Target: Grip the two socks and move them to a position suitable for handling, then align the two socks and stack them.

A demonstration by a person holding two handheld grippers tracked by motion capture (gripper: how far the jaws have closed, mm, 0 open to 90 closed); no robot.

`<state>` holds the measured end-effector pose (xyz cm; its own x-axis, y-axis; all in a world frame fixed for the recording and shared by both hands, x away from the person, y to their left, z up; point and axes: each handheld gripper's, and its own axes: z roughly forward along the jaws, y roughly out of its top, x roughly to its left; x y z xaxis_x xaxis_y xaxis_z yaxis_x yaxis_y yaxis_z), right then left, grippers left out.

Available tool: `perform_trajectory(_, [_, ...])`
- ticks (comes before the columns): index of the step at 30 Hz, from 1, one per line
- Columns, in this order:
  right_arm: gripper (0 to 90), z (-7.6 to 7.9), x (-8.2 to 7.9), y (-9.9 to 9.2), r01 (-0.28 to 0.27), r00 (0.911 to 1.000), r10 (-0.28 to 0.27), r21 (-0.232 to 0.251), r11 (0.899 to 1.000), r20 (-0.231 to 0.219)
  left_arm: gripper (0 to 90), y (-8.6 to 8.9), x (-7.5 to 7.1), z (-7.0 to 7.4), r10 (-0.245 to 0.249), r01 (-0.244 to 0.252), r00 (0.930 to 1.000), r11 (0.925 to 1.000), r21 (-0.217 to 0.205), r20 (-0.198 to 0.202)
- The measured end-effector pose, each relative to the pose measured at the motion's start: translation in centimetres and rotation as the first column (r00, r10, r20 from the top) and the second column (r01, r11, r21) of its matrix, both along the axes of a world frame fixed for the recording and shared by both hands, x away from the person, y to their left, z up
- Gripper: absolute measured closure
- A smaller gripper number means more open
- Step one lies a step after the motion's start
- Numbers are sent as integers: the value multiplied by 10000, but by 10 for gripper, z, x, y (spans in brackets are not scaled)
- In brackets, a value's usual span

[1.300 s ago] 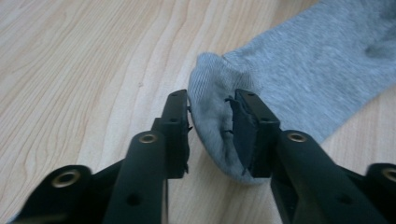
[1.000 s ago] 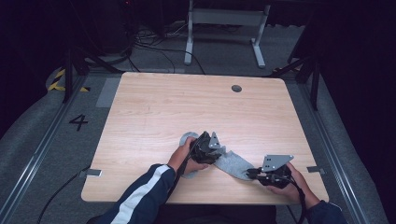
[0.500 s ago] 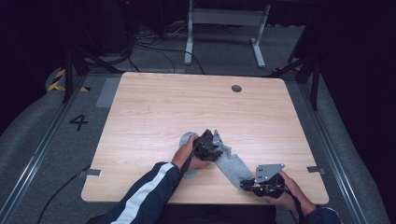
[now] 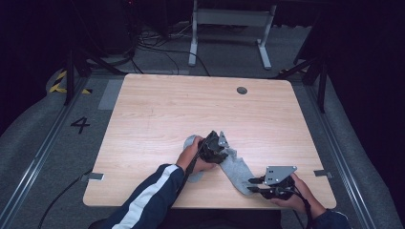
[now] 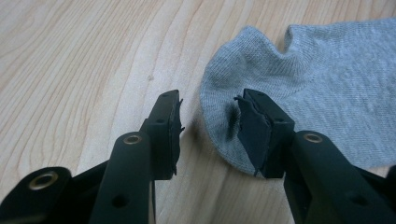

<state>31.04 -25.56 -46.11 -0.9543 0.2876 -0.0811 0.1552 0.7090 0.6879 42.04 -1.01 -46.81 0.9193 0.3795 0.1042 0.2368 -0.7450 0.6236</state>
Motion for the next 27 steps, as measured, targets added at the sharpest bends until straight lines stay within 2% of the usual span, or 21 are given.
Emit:
perform_trajectory(4, [715,-7,2,6,-204,9995,195,-374,9991,-245,583,1,2,0,-50,50,9998,10000,4,-177])
perform_trajectory(8, [710,-10,3,6,-243,9967,246,43,9997,-776,590,2,5,0,-189,187,9995,9998,-54,-270])
perform_trajectory(12, [717,-11,6,3,-156,9936,188,295,9994,-1113,602,2,5,0,-163,157,9990,9998,-139,-406])
perform_trajectory(14, [747,-12,7,3,-86,9942,120,318,9995,-1073,631,3,5,0,-214,212,9987,9998,-54,-463])
perform_trajectory(19, [841,-12,8,3,103,9947,-73,282,9995,-1030,721,3,5,-1,-226,207,9979,9993,-323,-614])
perform_trajectory(22, [877,-11,10,5,39,9948,-14,251,9997,-1017,788,2,4,-1,-359,340,9972,9989,-308,-652])
perform_trajectory(24, [879,-11,9,8,36,9965,-25,125,9999,-831,831,3,4,-2,-451,429,9967,9985,-345,-680])
perform_trajectory(27, [882,-9,4,11,46,9992,-54,-217,9998,-390,856,3,2,-1,-512,504,9979,9985,-207,-397])
